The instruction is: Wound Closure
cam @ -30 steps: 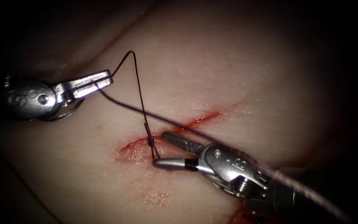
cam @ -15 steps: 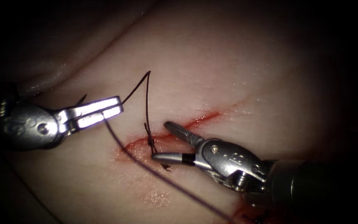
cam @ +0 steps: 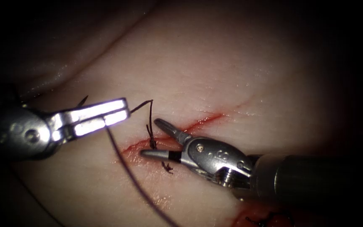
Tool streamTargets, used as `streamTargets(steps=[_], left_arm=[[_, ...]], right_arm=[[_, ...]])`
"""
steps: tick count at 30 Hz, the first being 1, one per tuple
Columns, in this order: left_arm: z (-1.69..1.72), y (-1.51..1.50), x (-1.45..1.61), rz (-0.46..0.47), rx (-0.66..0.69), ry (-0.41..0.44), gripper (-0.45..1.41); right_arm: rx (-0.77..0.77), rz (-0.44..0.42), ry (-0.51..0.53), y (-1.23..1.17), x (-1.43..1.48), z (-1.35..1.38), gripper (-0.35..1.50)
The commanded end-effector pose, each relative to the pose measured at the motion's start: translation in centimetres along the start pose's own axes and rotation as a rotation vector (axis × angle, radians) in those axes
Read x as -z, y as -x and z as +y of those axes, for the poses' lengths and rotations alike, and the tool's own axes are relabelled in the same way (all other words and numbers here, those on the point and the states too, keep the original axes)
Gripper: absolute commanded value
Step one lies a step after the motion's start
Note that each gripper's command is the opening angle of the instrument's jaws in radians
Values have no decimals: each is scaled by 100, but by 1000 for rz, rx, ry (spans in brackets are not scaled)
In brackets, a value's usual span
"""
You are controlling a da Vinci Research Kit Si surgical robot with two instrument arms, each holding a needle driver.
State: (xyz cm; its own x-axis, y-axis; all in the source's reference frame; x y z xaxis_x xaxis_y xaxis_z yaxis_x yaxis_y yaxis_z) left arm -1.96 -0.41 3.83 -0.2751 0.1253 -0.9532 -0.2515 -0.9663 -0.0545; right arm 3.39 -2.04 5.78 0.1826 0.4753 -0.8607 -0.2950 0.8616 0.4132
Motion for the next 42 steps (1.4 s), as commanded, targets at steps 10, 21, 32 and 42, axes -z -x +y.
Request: streamTargets(steps=[10, 21, 32, 42], left_arm=[[3, -8, -6, 1, -2, 4, -45], [8, -21, -13, 11, -19, 7, -45], [10, -26, -12, 15, -23, 10, -45], [15, -35, -13, 21, -26, 13, -45]], right_arm=[[37, -8, 15, 18, -21, 7, 136], [35, -8, 24, 17, -33, 7, 140], [51, -4, 22, 22, -50, 10, 140], [50, 0, 12, 22, -62, 12, 140]])
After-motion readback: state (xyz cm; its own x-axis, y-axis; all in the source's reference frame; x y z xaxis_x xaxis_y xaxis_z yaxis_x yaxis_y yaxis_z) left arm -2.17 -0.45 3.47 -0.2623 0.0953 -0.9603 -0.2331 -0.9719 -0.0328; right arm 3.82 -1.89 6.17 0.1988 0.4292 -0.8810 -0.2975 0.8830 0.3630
